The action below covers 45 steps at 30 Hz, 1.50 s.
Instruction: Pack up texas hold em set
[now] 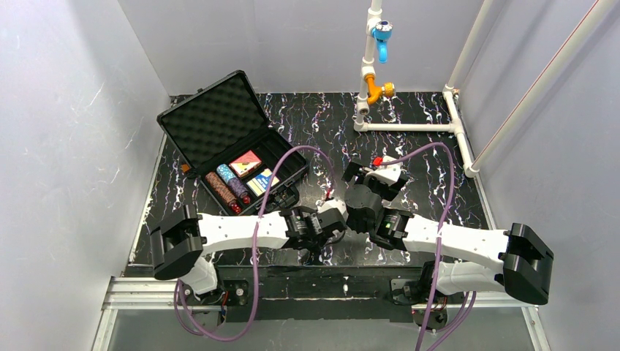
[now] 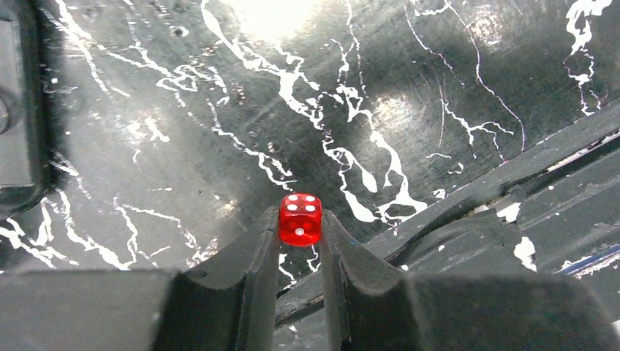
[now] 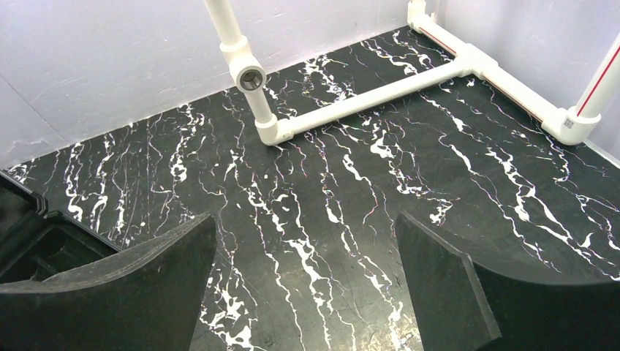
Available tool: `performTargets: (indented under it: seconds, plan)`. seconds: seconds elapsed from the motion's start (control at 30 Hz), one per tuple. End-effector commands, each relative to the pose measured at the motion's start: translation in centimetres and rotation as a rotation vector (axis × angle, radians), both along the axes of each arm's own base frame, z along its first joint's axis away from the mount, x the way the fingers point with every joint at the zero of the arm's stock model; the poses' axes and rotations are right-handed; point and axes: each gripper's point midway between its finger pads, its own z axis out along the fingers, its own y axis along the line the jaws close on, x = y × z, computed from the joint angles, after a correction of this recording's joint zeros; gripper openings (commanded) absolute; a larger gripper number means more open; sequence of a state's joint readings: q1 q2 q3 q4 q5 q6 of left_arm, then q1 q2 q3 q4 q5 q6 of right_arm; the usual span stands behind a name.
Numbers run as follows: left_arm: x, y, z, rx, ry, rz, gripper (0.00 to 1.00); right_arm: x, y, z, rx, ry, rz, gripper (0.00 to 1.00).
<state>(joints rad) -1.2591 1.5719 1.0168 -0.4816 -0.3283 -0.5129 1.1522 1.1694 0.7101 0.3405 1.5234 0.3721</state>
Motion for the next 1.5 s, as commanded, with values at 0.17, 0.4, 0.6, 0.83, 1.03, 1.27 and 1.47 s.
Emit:
performTargets:
  seconds: [0.17, 0.4, 0.6, 0.83, 1.03, 1.27, 1.47]
  plan:
    - [1.8, 3.0, 3.5, -0.023, -0.104, 0.109, 0.00, -0.9, -2.8, 2.0, 0.080, -0.065, -0.188, 1.00]
    - [3.1, 4.9, 3.5, -0.014, -0.090, 0.201, 0.00, -0.9, -2.6, 1.9, 0.079, -0.065, -0.182, 1.00]
    - [4.3, 6.9, 3.7, -0.040, -0.082, 0.302, 0.00, -0.8, -2.5, 1.8, 0.078, -0.063, -0.173, 1.00]
    - [5.3, 9.6, 5.0, -0.048, -0.131, 0.406, 0.00, -0.8, -2.3, 1.7, 0.075, -0.060, -0.162, 1.00]
    - [6.0, 12.2, 5.8, -0.035, -0.166, 0.503, 0.00, -0.7, -2.0, 1.6, 0.075, -0.058, -0.148, 1.00]
    - [6.8, 15.7, 6.8, -0.014, -0.185, 0.630, 0.00, -0.7, -1.9, 1.6, 0.081, -0.058, -0.138, 1.00]
    - [7.5, 18.4, 6.9, -0.013, -0.159, 0.747, 0.00, -0.7, -1.7, 1.6, 0.080, -0.056, -0.127, 1.00]
